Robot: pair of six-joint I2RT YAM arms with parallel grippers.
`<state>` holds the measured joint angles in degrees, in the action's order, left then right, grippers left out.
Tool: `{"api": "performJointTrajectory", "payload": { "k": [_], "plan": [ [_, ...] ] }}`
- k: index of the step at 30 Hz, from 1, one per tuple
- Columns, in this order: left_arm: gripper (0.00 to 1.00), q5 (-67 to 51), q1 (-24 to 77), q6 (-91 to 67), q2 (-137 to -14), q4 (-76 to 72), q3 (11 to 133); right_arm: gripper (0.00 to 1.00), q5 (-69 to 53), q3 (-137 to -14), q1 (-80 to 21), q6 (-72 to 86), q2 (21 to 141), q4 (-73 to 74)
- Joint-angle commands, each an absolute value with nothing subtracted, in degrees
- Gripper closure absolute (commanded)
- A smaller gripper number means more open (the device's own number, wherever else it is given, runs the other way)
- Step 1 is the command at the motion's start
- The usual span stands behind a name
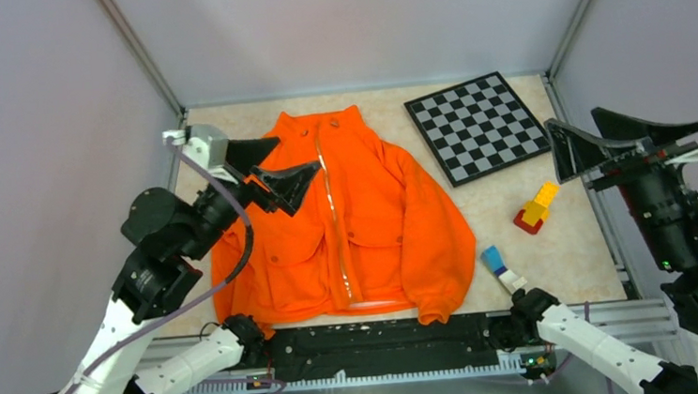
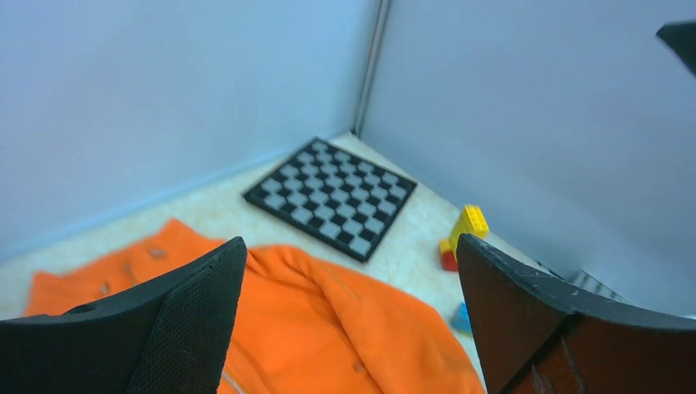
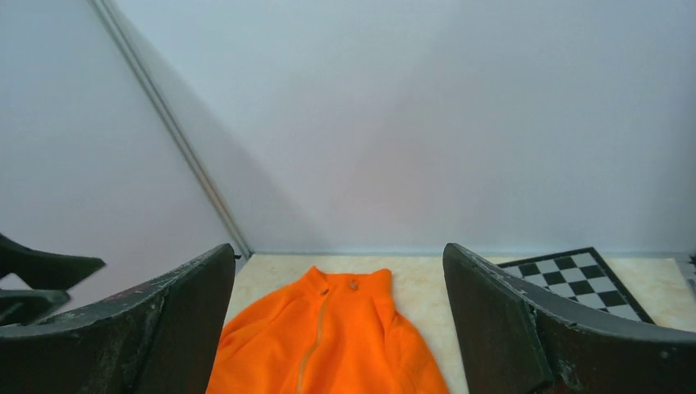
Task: Zip up the jacket
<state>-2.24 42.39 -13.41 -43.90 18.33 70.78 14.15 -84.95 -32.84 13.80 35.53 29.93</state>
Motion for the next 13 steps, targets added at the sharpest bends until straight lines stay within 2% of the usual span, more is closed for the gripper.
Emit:
{"api": "performJointTrajectory", "payload": {
  "k": [1, 6, 13],
  "plan": [
    [0.01, -0.53, 42.28, -3.88, -42.68, 10.11, 77.97, 0.05, 20.35, -84.90, -33.13, 10.56, 32.54, 32.96],
    [0.01, 1.59, 42.28, -2.37, -41.23, 8.42, 81.38, 0.05, 25.76, -83.28, -33.13, 9.66, 30.86, 33.26],
    [0.01, 2.41, 42.28, -2.22, -38.74, 7.23, 81.00, 0.05, 25.07, -81.56, -33.13, 7.39, 29.87, 32.09]
  ]
}}
